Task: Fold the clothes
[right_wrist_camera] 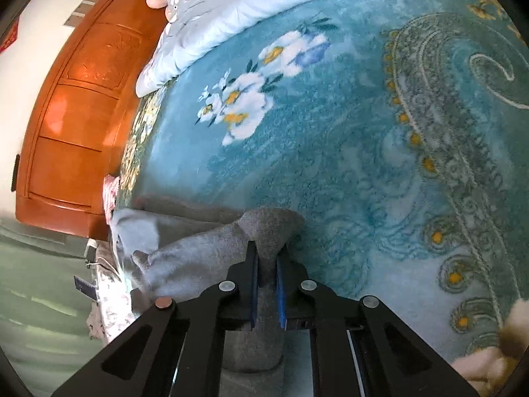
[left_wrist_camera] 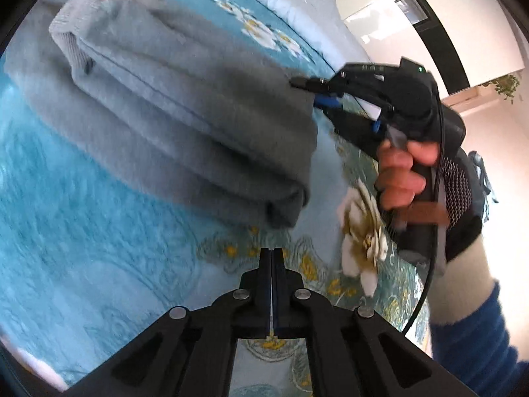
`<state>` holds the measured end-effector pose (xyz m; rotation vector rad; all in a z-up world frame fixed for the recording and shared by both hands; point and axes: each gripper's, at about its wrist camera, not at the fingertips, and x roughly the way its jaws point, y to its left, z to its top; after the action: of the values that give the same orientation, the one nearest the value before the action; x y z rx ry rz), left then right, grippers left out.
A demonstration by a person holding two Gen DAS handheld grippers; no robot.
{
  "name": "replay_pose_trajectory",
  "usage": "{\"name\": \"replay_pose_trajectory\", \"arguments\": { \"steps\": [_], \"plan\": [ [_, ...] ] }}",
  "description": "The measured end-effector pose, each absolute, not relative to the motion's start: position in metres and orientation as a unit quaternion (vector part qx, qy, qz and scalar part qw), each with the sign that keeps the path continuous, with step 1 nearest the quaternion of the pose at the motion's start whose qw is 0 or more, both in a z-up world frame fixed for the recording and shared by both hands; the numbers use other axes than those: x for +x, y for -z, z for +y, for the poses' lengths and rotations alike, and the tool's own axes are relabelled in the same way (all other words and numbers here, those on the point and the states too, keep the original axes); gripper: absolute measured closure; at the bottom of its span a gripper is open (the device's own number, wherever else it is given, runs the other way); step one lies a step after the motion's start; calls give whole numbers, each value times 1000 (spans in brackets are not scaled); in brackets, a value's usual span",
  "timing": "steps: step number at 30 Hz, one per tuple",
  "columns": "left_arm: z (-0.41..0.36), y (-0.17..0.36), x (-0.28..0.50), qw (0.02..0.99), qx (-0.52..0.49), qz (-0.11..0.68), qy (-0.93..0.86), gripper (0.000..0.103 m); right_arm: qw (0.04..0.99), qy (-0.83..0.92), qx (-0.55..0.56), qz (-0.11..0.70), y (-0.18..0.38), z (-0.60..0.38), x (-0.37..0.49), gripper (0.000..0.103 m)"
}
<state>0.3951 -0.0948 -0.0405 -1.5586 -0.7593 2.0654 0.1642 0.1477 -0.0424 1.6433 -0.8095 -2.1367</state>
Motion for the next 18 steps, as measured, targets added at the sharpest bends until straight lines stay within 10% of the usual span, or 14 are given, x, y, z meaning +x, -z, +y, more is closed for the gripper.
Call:
{"name": "replay_pose_trajectory", "arguments": {
  "steps": [9,14,18],
  "plan": [
    [-138,11,381,203,-499,-318,-780,102,192,757,570,-255,26,145,180,87],
    [-195,9,363,128,-468,-339,-806,98,211,743,575,-269,34,151,213,60],
    [-241,10,338,71,-443,-353,-821,74,226,721,583,-298,51,149,238,60]
  ]
}}
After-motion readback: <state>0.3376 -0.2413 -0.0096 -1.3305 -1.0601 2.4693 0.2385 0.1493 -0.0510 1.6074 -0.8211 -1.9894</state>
